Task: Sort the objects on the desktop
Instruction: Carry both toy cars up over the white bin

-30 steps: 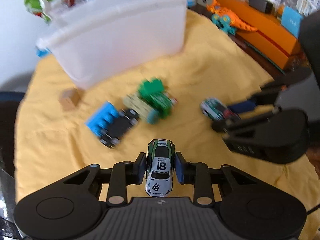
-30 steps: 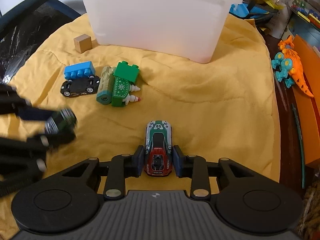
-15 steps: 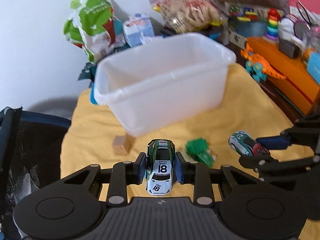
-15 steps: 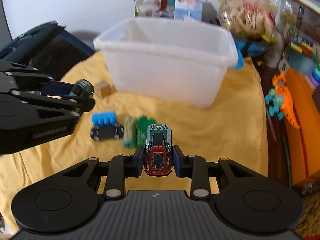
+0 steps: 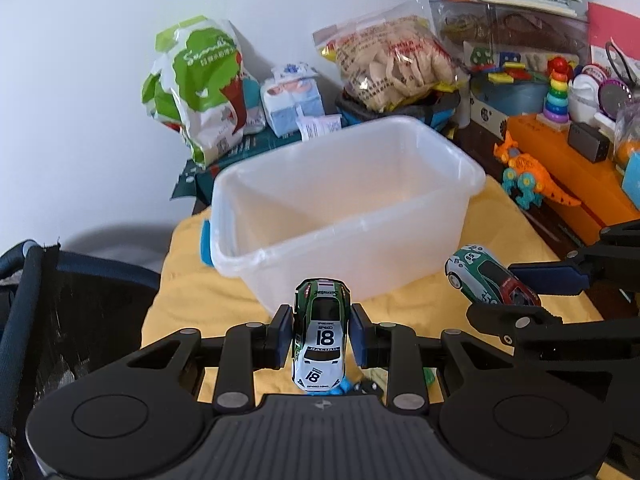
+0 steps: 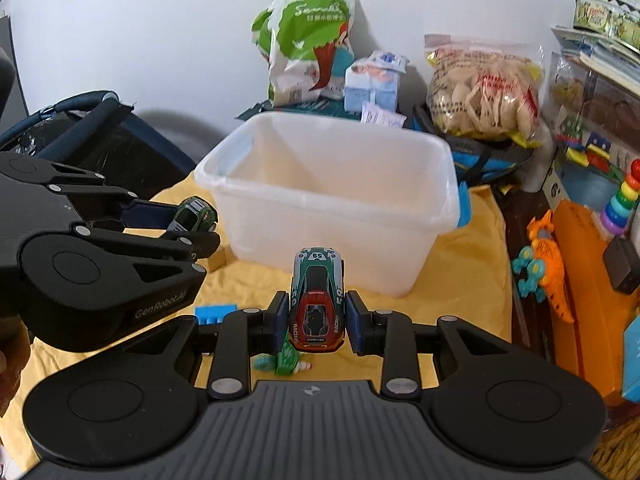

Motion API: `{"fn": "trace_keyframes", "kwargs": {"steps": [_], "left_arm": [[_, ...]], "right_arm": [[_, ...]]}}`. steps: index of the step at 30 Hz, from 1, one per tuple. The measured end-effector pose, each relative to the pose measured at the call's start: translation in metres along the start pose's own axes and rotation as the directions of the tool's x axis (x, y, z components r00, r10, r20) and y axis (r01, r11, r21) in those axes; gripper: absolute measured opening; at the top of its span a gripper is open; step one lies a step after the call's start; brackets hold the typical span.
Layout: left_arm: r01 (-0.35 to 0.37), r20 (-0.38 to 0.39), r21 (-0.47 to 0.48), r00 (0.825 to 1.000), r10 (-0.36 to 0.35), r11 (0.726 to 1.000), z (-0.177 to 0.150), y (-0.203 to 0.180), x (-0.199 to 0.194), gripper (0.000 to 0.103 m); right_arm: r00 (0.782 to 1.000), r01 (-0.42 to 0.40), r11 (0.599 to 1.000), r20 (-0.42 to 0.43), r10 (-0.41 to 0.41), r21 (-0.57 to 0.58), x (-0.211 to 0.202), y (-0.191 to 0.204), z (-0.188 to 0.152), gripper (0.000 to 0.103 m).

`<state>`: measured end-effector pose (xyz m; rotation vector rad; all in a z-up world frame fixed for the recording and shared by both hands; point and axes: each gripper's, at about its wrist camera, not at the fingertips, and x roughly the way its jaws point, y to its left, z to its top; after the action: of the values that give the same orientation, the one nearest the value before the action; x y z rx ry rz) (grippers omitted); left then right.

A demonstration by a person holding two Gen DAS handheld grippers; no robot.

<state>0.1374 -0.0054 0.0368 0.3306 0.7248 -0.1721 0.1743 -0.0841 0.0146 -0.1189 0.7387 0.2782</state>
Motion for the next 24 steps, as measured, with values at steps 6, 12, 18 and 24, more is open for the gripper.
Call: {"fn": "trace_keyframes", "kwargs": {"steps": [6, 12, 18, 24], "left_arm": [[-0.009, 0.041, 0.003, 0.999, 0.009, 1.0, 0.019, 0.01, -0.007, 0.033], [-0.021, 0.067, -0.012, 0.997, 0.022, 1.0, 0.041, 0.02, -0.002, 0.033], [-0.025, 0.068, -0.021, 0.997, 0.027, 0.999, 0.057, 0.027, 0.014, 0.033], [-0.021, 0.055, -0.01, 0.998, 0.021, 1.0, 0.071, 0.031, 0.039, 0.033]], "right_arm": [[0.999, 0.025, 1.0, 0.035, -0.025, -0.009, -0.003, -0.004, 0.016, 0.033], [0.998, 0.037, 0.999, 0.06, -0.035, -0.02, 0.001, -0.007, 0.036, 0.033], [0.997, 0.036, 0.999, 0.075, -0.035, -0.012, 0.012, -0.014, 0.055, 0.033], [0.997, 0.044, 0.999, 0.068, -0.043, -0.005, 0.032, -0.021, 0.073, 0.033]]}}
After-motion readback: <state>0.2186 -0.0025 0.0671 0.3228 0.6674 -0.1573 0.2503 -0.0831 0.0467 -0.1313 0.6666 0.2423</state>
